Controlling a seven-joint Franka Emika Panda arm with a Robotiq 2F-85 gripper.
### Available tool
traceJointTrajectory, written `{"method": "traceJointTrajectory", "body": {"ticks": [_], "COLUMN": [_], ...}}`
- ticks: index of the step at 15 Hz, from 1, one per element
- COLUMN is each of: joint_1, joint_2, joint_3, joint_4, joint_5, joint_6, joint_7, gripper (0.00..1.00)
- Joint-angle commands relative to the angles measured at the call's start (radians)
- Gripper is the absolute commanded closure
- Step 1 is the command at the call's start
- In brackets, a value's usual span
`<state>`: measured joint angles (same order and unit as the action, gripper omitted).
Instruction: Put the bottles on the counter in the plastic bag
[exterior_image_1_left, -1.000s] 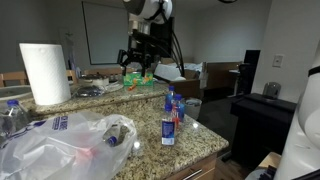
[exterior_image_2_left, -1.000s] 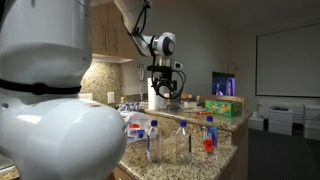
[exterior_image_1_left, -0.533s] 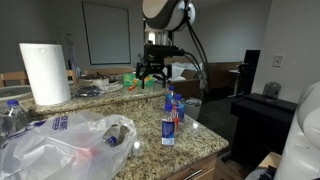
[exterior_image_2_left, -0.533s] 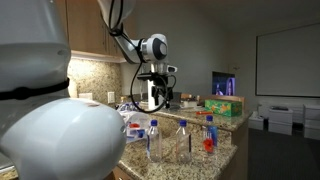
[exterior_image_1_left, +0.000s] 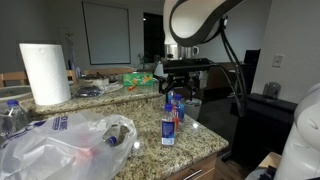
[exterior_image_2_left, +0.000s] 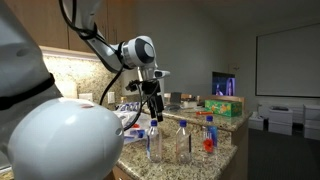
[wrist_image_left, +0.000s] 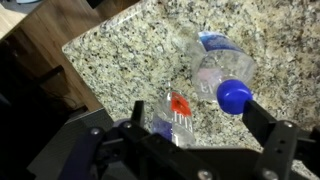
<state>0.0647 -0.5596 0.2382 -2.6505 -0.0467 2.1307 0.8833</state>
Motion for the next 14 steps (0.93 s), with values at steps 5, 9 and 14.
{"method": "traceJointTrajectory", "body": {"ticks": [5, 9, 14], "joint_1": [-0.019, 0.042, 0.087], "joint_2": [-0.064, 0.015, 0.087], "joint_3": [0.003, -0.086, -0.140], "joint_4": [-0.026, -0.043, -0.016], "joint_5": [-0.013, 0.120, 0.319], "joint_6": [0.207, 0.408, 0.285], "joint_7": [-0.037, -0.185, -0.364], "gripper": [0.00, 0.00, 0.00]}}
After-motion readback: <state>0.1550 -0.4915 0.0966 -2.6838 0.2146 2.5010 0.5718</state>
